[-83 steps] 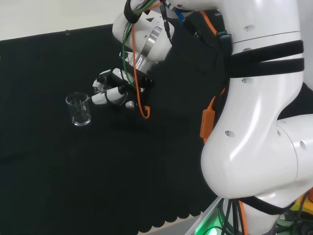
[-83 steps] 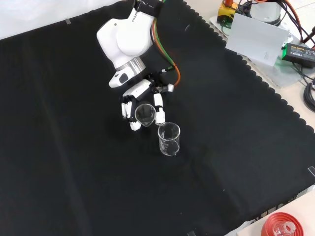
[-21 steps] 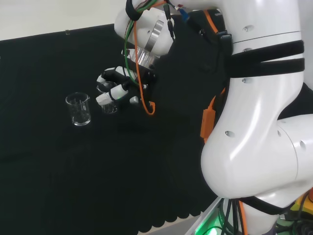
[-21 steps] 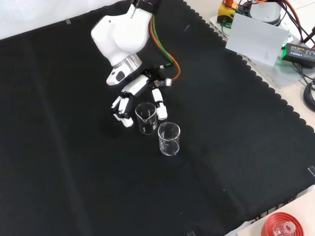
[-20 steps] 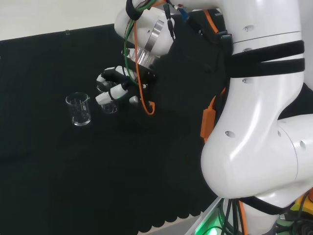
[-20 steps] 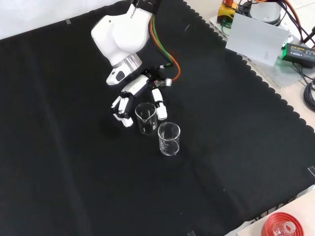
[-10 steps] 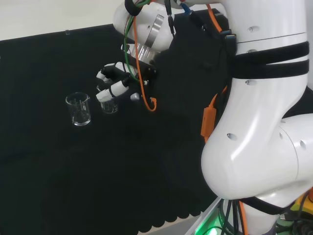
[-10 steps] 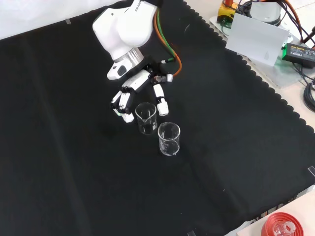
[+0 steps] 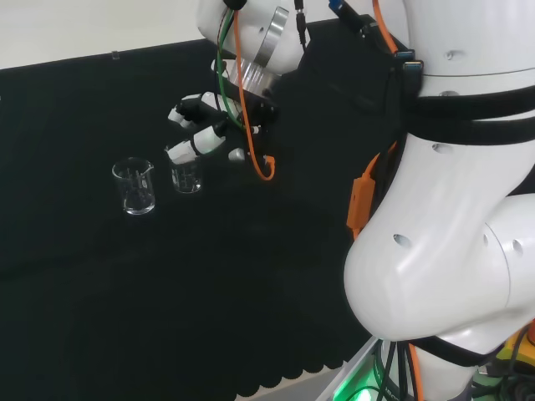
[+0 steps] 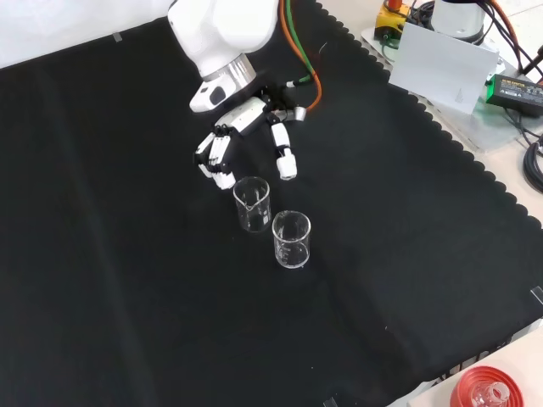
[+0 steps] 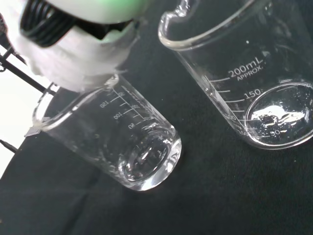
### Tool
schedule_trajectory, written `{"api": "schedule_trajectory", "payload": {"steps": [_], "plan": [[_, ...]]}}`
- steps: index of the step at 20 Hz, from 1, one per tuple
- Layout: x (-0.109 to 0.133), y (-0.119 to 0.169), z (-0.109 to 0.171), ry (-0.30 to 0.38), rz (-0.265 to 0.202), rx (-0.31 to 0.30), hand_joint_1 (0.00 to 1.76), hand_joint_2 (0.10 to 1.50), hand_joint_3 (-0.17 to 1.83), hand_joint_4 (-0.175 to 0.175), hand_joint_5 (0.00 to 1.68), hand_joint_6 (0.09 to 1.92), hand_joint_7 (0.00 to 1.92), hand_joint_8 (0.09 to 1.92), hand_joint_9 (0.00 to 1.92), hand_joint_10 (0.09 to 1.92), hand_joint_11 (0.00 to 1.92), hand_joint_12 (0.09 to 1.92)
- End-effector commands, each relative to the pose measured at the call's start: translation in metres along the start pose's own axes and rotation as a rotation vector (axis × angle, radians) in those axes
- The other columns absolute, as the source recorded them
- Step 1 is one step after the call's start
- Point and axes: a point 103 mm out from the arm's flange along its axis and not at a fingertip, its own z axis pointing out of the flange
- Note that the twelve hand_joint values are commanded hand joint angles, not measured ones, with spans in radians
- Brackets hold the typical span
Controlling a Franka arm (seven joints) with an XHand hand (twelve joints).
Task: Place the beaker back on the table.
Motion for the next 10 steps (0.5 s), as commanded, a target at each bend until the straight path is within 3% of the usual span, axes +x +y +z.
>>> {"api": "schedule_trajectory", "payload": {"steps": [1, 10], "plan": [[0.007, -0.017, -0.016, -0.024, 0.009, -0.025, 0.89, 0.54, 0.75, -0.075, 0.43, 0.67, 0.53, 0.7, 0.54, 0.71, 0.07, 1.38], [0.004, -0.031, -0.03, -0.036, 0.032, -0.057, 0.89, 0.54, 0.75, -0.075, 0.44, 0.66, 0.53, 0.7, 0.54, 0.71, 0.07, 1.38]]}}
